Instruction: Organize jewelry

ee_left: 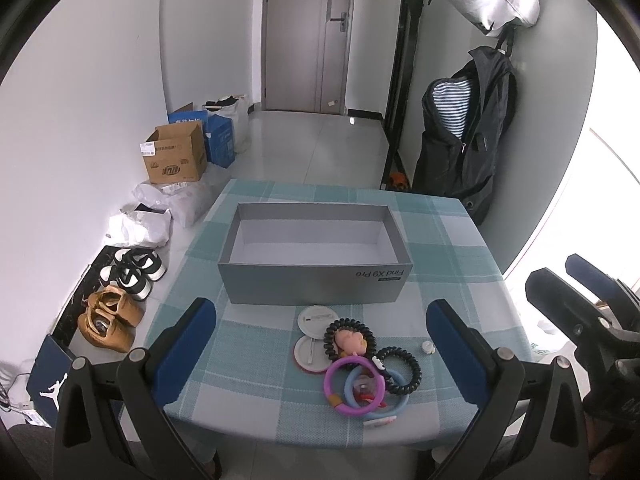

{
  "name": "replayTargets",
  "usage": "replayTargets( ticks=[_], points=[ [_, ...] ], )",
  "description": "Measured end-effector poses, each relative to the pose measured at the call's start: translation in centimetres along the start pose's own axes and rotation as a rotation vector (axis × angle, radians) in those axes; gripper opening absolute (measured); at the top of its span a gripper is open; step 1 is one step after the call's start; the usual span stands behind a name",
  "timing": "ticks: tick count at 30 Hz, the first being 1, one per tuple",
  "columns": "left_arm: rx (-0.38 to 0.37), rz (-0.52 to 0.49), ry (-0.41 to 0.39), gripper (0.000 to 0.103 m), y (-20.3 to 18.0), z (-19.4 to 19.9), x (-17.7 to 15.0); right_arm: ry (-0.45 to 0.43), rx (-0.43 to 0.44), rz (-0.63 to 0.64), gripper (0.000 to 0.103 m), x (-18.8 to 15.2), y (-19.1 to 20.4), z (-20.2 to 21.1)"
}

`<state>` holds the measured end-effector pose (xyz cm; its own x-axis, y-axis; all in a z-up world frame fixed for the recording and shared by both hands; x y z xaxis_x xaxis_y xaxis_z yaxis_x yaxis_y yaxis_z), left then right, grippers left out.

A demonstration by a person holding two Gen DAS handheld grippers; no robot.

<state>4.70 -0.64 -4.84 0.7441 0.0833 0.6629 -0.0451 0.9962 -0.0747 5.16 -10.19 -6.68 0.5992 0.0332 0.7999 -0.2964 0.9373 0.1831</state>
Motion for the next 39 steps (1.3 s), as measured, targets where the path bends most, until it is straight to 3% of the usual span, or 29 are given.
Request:
replayTargets(
  ticks=[39],
  points=[
    [-0.046, 0.006, 0.051, 0.102, 0.03, -0.65, -0.16, -0.003, -0.005, -0.016, 0.103, -0.01, -0.39, -0.01]
  ],
)
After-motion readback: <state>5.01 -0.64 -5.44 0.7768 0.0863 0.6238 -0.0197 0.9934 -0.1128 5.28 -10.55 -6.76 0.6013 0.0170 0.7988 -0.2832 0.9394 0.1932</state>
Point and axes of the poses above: each gripper's, at about its wrist camera, not at the fingertips, and z roughly against the way its jaws point, y to its left, x to its top, the point moved 6 cm from there along -z, roughly the way its jaws point, and after that the axes turned 6 degrees about y, right-handed, at the moved point
